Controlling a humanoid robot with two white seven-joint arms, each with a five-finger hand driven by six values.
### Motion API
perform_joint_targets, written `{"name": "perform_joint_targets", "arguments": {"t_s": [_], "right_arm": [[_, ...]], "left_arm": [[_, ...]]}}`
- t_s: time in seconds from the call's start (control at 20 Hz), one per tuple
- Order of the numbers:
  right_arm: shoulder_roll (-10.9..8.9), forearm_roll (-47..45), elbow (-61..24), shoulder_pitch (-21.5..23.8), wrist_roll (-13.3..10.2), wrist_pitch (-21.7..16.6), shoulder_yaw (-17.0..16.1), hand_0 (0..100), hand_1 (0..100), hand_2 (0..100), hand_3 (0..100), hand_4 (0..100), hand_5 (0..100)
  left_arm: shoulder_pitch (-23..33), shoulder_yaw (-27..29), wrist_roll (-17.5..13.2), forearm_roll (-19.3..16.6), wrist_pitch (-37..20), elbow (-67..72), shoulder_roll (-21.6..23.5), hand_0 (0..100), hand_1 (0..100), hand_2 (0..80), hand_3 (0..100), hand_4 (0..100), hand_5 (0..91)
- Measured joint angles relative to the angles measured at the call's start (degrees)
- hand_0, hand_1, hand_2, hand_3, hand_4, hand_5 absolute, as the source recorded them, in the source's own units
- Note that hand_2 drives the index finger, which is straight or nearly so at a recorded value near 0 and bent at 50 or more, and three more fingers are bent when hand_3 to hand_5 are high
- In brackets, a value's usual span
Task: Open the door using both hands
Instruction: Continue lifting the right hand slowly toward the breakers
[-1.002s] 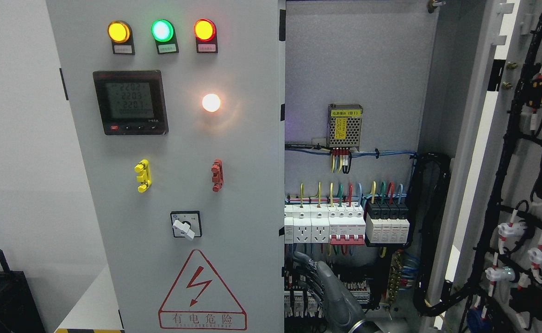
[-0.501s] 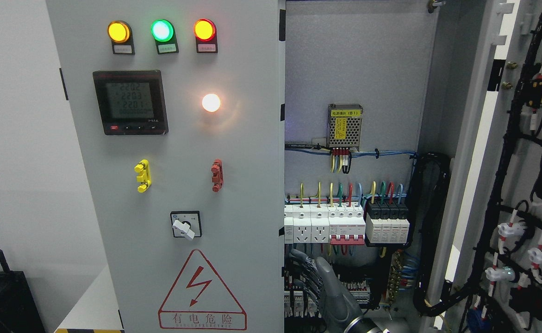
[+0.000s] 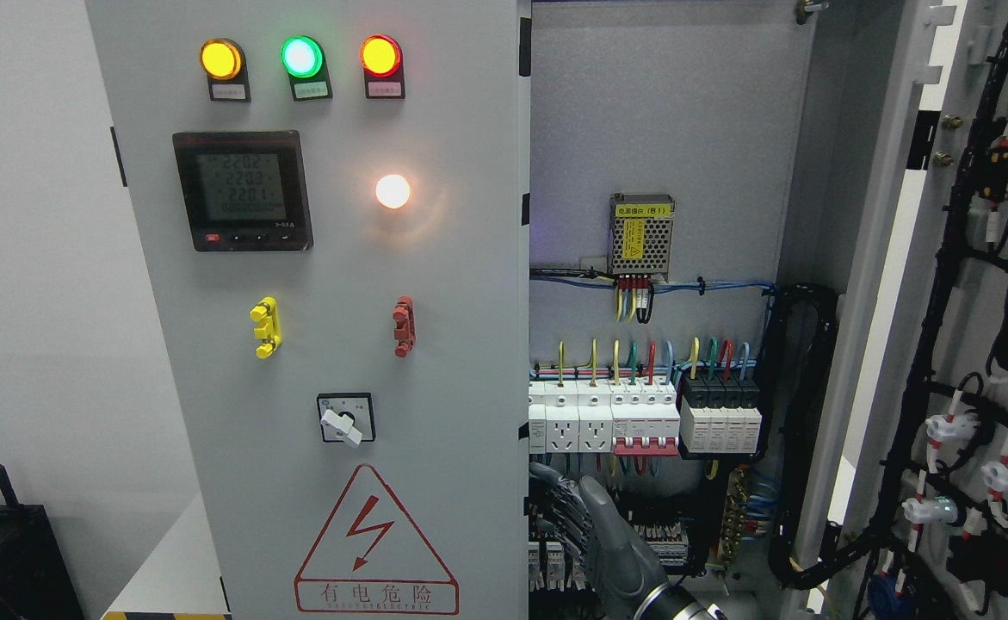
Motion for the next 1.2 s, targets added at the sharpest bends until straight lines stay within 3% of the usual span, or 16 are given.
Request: {"name": "perform_joint_targets", "arguments": {"t_s": [0.35,1.2], "right_arm": [[-0.48,-0.2,1.6,-1.2,0.5,-0.1,0.3,0,0,0,0,0,0],[-0.91,-0.3,4.3,-2.9,5.6,-0.1,0.5,0,0,0,0,0,0]], "left_arm": [[0.0,0.0,0.0,0.0,0.0,0.0,0.0,0,0,0.0,0,3,0.0],[0.0,0.0,0.0,0.0,0.0,0.0,0.0,0,0,0.0,0,3,0.0]]}}
